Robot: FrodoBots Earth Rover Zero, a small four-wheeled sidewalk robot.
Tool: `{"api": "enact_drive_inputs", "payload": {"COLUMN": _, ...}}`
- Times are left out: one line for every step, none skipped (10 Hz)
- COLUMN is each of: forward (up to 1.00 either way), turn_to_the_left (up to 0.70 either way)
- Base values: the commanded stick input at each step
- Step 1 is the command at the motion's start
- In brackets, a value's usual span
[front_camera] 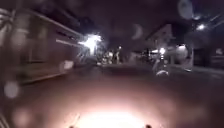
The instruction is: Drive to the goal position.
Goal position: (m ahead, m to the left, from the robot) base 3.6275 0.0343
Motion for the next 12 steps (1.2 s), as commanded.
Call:
{"api": "enact_drive_inputs", "payload": {"forward": 0.70, "turn_to_the_left": 0.00}}
{"api": "enact_drive_inputs", "payload": {"forward": 0.70, "turn_to_the_left": 0.00}}
{"api": "enact_drive_inputs", "payload": {"forward": 0.70, "turn_to_the_left": 0.00}}
{"api": "enact_drive_inputs", "payload": {"forward": 0.70, "turn_to_the_left": 0.00}}
{"api": "enact_drive_inputs", "payload": {"forward": 0.70, "turn_to_the_left": 0.00}}
{"api": "enact_drive_inputs", "payload": {"forward": 0.70, "turn_to_the_left": 0.00}}
{"api": "enact_drive_inputs", "payload": {"forward": 0.70, "turn_to_the_left": 0.00}}
{"api": "enact_drive_inputs", "payload": {"forward": 0.70, "turn_to_the_left": 0.00}}
{"api": "enact_drive_inputs", "payload": {"forward": 0.70, "turn_to_the_left": 0.00}}
{"api": "enact_drive_inputs", "payload": {"forward": 0.70, "turn_to_the_left": 0.00}}
{"api": "enact_drive_inputs", "payload": {"forward": 0.70, "turn_to_the_left": 0.00}}
{"api": "enact_drive_inputs", "payload": {"forward": 0.70, "turn_to_the_left": 0.00}}
